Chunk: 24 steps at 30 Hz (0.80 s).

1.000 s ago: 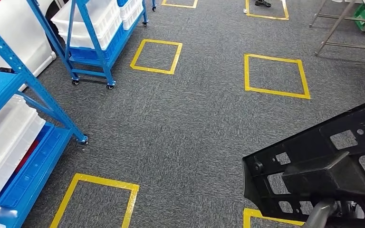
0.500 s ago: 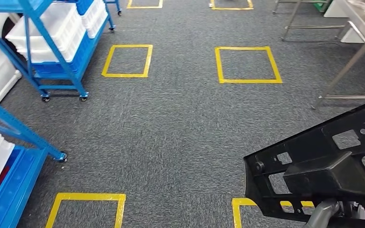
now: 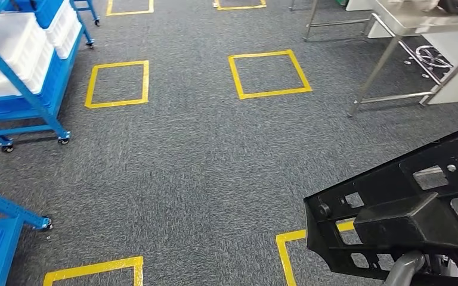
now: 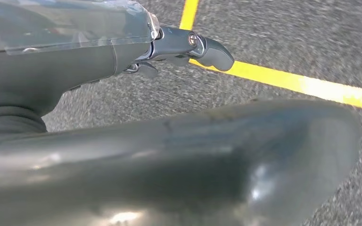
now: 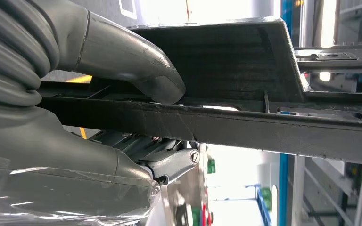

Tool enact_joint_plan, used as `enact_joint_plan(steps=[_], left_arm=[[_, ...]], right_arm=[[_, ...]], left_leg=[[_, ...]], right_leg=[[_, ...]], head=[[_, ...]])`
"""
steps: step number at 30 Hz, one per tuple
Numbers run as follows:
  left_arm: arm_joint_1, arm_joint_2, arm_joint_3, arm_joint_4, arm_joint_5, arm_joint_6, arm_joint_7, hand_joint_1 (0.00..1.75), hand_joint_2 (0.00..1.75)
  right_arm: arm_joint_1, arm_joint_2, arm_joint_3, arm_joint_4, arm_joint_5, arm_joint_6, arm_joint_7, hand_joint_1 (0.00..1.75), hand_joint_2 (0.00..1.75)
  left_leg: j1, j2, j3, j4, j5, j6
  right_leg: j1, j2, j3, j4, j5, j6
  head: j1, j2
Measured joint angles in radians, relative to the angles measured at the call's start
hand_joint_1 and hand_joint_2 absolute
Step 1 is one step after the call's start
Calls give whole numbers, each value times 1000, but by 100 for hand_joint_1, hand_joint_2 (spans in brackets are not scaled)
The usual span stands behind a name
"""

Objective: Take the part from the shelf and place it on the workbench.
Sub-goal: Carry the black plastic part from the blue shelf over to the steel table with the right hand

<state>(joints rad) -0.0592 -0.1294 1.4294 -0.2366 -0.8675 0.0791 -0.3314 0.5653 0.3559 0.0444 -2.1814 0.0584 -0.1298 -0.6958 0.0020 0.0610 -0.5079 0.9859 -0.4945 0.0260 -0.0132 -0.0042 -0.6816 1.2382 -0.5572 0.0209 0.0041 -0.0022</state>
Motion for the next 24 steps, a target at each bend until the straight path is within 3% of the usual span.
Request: enact_joint_plan(steps=[2,4,6,7,9,11,12,13,14,15,17,18,20,22,24], left_arm=[[-1,0,0,0,0,0,-1,0,0],[-2,0,0,0,0,-1,-3,0,0],[-4,0,0,0,0,-3,-7,0,0],[-6,0,0,0,0,-3,-8,0,0],[-7,0,0,0,-1,-3,-8,0,0],[-4,0,0,0,-3,-3,-8,0,0],[-2,0,0,0,-3,-3,-7,0,0],[0,0,0,0,-3,-3,-7,0,0],[1,0,0,0,-3,-3,-7,0,0],[1,0,0,0,-3,-3,-7,0,0],[1,0,0,0,-4,-3,-7,0,0],[1,0,0,0,-5,-2,-6,0,0],[0,0,0,0,-7,-2,-5,0,0],[-3,0,0,0,-8,-2,-5,0,0],[-5,-1,0,0,-8,-3,-7,0,0]], right_arm=[[0,0,-1,0,0,1,0,175,175],[-1,0,-1,0,0,2,0,175,175],[0,0,-2,-1,1,2,0,175,175],[1,0,-2,-1,2,2,0,175,175],[1,0,-2,-1,2,2,0,175,175],[0,1,-1,-1,2,1,0,175,175],[0,1,-1,-1,2,1,0,175,175],[1,1,-2,0,2,2,0,175,175],[1,1,-2,0,2,2,0,175,175],[1,1,-2,0,2,2,0,175,175],[1,1,-2,0,2,2,0,175,175],[1,1,-2,0,1,2,0,175,175],[2,2,-2,0,0,3,0,175,175],[5,2,-2,0,0,5,0,175,175],[7,2,-2,0,0,7,0,175,175]], left_leg=[[-3,20,8,2,-7,-6],[-7,36,14,3,-14,-15],[-9,55,21,2,-17,-24],[-7,52,22,4,-21,-30],[-3,8,4,51,-57,-40],[2,-42,-54,178,-124,-47],[3,-49,-87,246,-150,-49],[3,-52,-109,288,-156,-51],[4,-53,-115,293,-142,-51],[6,-56,-101,254,-108,-51],[9,-87,-45,121,-37,-48],[10,-106,-24,68,-19,-45],[7,-124,-11,29,-16,-36],[6,-102,-9,21,-8,-22],[9,-79,-7,8,4,-7]], right_leg=[[6,-41,77,-140,58,-9],[16,-68,117,-215,77,-21],[18,-50,115,-222,78,-30],[15,-39,115,-225,81,-35],[9,-17,117,-234,88,-46],[8,5,116,-235,91,-53],[9,18,115,-234,91,-54],[9,33,115,-232,91,-54],[10,48,115,-229,91,-54],[9,63,115,-226,91,-53],[9,89,113,-217,88,-48],[9,102,109,-213,87,-43],[6,121,101,-209,89,-31],[3,133,95,-209,93,-18],[5,92,77,-176,68,-10]], head=[[0,0],[0,0],[-1,0],[-1,0],[-2,0],[-4,0],[-4,0],[-4,0],[-4,0],[-4,0],[-4,0],[-4,0],[-4,0],[-4,0],[-1,0]])
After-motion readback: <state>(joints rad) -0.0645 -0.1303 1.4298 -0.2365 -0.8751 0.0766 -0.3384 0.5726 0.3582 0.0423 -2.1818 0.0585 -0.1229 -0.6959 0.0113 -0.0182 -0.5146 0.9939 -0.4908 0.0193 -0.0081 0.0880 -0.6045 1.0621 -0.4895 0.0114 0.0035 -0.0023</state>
